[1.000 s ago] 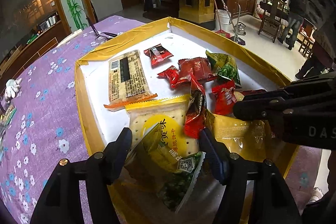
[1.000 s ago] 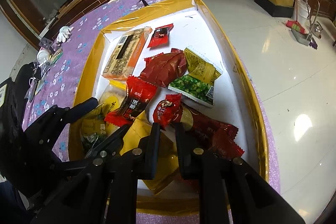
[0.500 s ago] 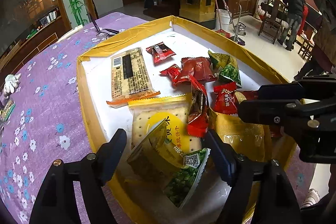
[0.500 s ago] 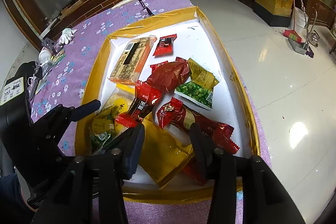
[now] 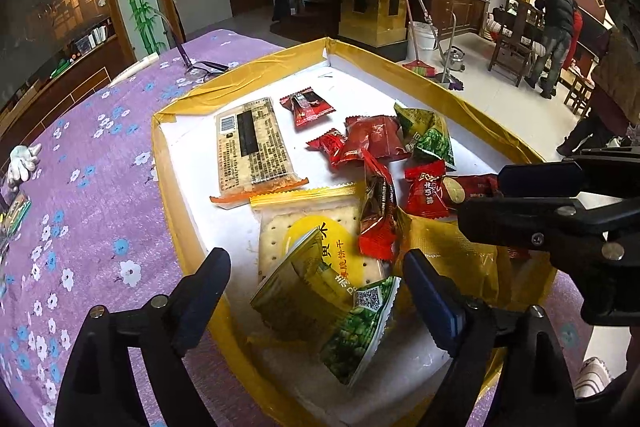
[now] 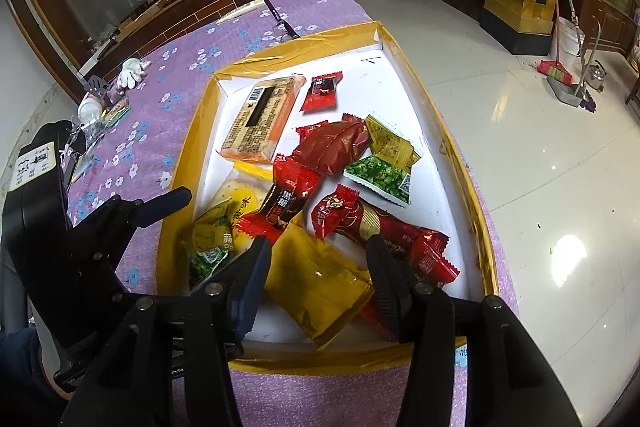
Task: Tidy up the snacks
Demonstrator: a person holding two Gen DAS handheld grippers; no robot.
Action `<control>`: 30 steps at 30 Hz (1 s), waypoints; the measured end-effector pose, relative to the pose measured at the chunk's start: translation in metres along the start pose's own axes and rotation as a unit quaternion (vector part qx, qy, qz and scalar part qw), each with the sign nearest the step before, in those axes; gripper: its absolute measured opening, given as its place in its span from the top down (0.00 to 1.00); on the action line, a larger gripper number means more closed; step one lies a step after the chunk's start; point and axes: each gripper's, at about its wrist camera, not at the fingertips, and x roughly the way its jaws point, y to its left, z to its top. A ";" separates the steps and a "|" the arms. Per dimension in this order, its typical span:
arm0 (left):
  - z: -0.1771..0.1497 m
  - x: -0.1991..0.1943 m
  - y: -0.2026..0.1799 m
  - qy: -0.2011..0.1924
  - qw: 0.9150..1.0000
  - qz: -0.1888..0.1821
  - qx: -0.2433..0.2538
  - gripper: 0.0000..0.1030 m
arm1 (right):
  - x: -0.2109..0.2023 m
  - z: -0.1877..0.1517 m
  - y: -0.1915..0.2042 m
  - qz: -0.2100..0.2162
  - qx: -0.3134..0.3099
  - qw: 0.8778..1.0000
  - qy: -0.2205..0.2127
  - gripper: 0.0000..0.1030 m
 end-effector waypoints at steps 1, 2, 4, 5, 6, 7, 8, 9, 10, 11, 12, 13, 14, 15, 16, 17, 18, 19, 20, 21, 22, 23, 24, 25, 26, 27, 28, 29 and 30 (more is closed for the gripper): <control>0.000 -0.001 0.000 -0.001 1.000 -0.002 0.000 0.09 | -0.001 -0.001 -0.001 0.000 0.002 1.000 -0.001 0.52; 0.000 -0.002 0.000 -0.002 1.000 -0.007 0.001 0.05 | -0.002 -0.001 -0.001 0.000 0.004 1.000 -0.002 0.51; -0.001 -0.005 -0.002 -0.005 1.000 -0.012 0.004 0.04 | -0.005 -0.003 0.000 -0.001 0.008 1.000 -0.005 0.49; -0.001 -0.006 -0.003 -0.006 1.000 -0.013 0.008 0.04 | -0.006 -0.004 0.000 -0.003 0.009 1.000 -0.006 0.48; -0.002 -0.007 -0.005 -0.006 1.000 -0.016 0.012 0.03 | -0.007 -0.005 0.000 -0.003 0.010 1.000 -0.007 0.47; -0.002 -0.008 -0.006 -0.007 1.000 -0.022 0.015 0.02 | -0.008 -0.006 0.001 -0.004 0.011 1.000 -0.007 0.46; -0.002 -0.010 -0.007 -0.008 0.999 -0.028 0.018 0.01 | -0.009 -0.007 0.001 -0.005 0.012 1.000 -0.008 0.45; -0.003 -0.012 -0.009 -0.011 0.999 -0.031 0.021 0.01 | -0.010 -0.008 0.002 -0.007 0.014 1.000 -0.010 0.44; -0.003 -0.013 -0.009 -0.013 0.999 -0.033 0.024 0.01 | -0.012 -0.009 0.002 -0.007 0.015 1.000 -0.011 0.44; -0.003 -0.016 -0.011 -0.017 0.999 -0.038 0.028 0.01 | -0.014 -0.010 0.002 -0.009 0.016 1.000 -0.013 0.43; -0.003 -0.018 -0.012 -0.019 0.999 -0.041 0.030 0.01 | -0.015 -0.010 0.003 -0.010 0.017 1.000 -0.014 0.43; -0.004 -0.020 -0.012 -0.022 0.998 -0.043 0.030 0.01 | -0.017 -0.011 0.003 -0.011 0.019 1.000 -0.016 0.43; -0.004 -0.022 -0.013 -0.024 0.998 -0.046 0.030 0.01 | -0.019 -0.012 0.003 -0.012 0.020 1.000 -0.018 0.43; -0.004 -0.023 -0.013 -0.026 0.998 -0.049 0.030 0.01 | -0.021 -0.012 0.002 -0.013 0.022 0.999 -0.020 0.43; -0.004 -0.024 -0.013 -0.027 0.998 -0.052 0.030 0.01 | -0.024 -0.013 0.002 -0.014 0.024 0.999 -0.023 0.43; -0.004 -0.026 -0.013 -0.028 0.998 -0.054 0.030 0.01 | -0.027 -0.014 0.001 -0.016 0.026 0.999 -0.026 0.43; -0.004 -0.027 -0.013 -0.030 0.998 -0.055 0.030 0.01 | -0.029 -0.014 0.001 -0.017 0.028 0.999 -0.029 0.43; -0.004 -0.029 -0.013 -0.033 0.997 -0.057 0.030 0.01 | -0.032 -0.015 0.001 -0.019 0.029 0.999 -0.032 0.42; -0.004 -0.032 -0.012 -0.036 0.997 -0.059 0.030 0.01 | -0.035 -0.015 0.001 -0.022 0.031 0.999 -0.037 0.42; -0.004 -0.034 -0.012 -0.039 0.997 -0.060 0.030 0.01 | -0.038 -0.016 0.001 -0.025 0.033 0.998 -0.039 0.42; -0.004 -0.036 -0.011 -0.042 0.997 -0.061 0.030 0.01 | -0.039 -0.016 0.000 -0.027 0.035 0.998 -0.042 0.41; -0.004 -0.038 -0.011 -0.046 0.997 -0.062 0.031 0.01 | -0.041 -0.017 0.000 -0.028 0.037 0.998 -0.043 0.39; -0.005 -0.041 -0.011 -0.050 0.996 -0.061 0.033 0.01 | -0.043 -0.018 -0.001 -0.030 0.040 0.998 -0.045 0.38; -0.005 -0.042 -0.010 -0.053 0.996 -0.060 0.034 0.01 | -0.044 -0.019 -0.001 -0.032 0.043 0.998 -0.045 0.37; -0.006 -0.045 -0.010 -0.057 0.996 -0.059 0.035 0.01 | -0.045 -0.020 -0.001 -0.033 0.045 0.997 -0.046 0.37; -0.006 -0.046 -0.008 -0.059 0.996 -0.056 0.035 0.01 | -0.046 -0.021 -0.001 -0.035 0.047 0.997 -0.046 0.37; -0.006 -0.046 -0.007 -0.058 0.996 -0.053 0.035 0.01 | -0.047 -0.022 0.000 -0.038 0.048 0.997 -0.046 0.36; -0.007 -0.047 -0.006 -0.056 0.997 -0.050 0.035 0.01 | -0.048 -0.023 0.000 -0.039 0.050 0.997 -0.047 0.35; -0.008 -0.048 -0.003 -0.055 0.997 -0.050 0.033 0.01 | -0.049 -0.024 -0.001 -0.040 0.053 0.997 -0.047 0.33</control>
